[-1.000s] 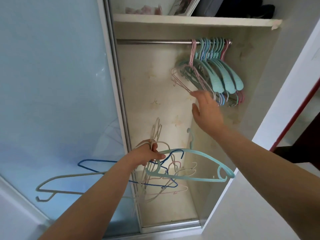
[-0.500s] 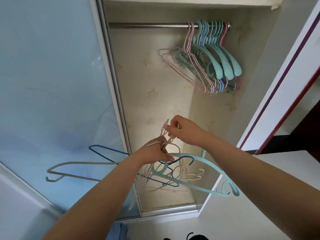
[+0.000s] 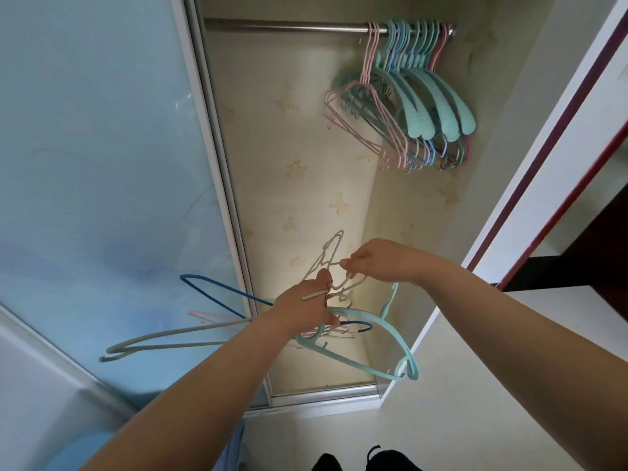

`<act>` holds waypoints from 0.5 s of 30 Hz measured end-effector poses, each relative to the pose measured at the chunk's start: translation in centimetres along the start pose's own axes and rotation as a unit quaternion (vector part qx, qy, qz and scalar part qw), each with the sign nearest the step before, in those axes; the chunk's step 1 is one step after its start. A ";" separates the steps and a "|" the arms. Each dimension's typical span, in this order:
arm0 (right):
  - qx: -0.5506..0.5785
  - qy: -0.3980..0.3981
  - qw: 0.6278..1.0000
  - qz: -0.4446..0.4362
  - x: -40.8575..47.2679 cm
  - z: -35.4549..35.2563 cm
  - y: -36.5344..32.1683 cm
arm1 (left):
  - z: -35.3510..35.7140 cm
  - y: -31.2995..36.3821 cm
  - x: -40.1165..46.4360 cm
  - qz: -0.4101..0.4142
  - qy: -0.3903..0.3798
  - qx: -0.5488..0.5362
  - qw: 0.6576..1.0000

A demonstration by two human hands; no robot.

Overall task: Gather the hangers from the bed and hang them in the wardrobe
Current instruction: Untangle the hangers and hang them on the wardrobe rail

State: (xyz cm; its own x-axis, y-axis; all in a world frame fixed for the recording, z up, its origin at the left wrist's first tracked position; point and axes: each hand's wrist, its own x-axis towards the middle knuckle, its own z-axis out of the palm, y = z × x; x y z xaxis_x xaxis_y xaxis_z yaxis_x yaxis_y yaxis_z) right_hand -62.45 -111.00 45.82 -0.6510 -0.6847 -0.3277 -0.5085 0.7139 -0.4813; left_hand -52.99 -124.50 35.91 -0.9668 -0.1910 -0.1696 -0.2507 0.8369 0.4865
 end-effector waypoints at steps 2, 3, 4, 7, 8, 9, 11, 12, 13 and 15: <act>0.107 0.015 0.994 0.027 0.2 0.3 0.4 | 0.2 0.1 -0.1 0.005 -0.003 -0.008 1.000; 0.150 0.031 0.987 0.048 0.2 0.6 0.7 | 0.3 0.2 -0.1 0.010 -0.004 -0.019 1.000; 0.169 0.047 0.982 0.067 0.2 0.9 0.9 | 0.4 0.2 -0.1 0.017 -0.008 -0.032 0.999; 0.207 0.058 0.971 0.108 0.4 1.5 1.4 | 1.2 0.0 -0.4 0.046 -0.028 -0.040 0.998; 0.230 0.056 0.963 0.129 0.5 1.6 1.5 | 1.4 0.0 -0.4 0.051 -0.029 -0.037 0.998; 0.249 0.057 0.955 0.153 0.7 1.5 1.7 | 1.6 0.1 -0.4 0.051 -0.026 -0.036 0.998; 0.276 0.056 0.941 0.190 0.9 1.6 2.2 | 1.7 0.3 -0.4 0.048 -0.014 -0.039 0.998; 0.278 0.058 0.938 0.198 1.0 1.7 2.6 | 1.7 0.4 -0.4 0.047 -0.008 -0.038 0.998; 0.273 0.065 0.939 0.197 1.1 1.8 3.0 | 1.6 0.5 -0.4 0.050 -0.001 -0.034 0.998; 0.259 0.085 0.944 0.184 1.2 2.3 3.6 | 1.4 0.7 -0.4 0.057 0.004 -0.012 0.998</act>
State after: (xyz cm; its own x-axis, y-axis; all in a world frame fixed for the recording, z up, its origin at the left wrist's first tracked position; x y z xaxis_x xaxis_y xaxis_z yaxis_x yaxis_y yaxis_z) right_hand -63.77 -109.62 41.88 -0.8330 -0.3399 -0.4365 0.0850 0.7010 -0.7081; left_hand -52.71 -123.11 35.09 -0.9894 -0.0994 -0.1057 -0.1403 0.8413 0.5221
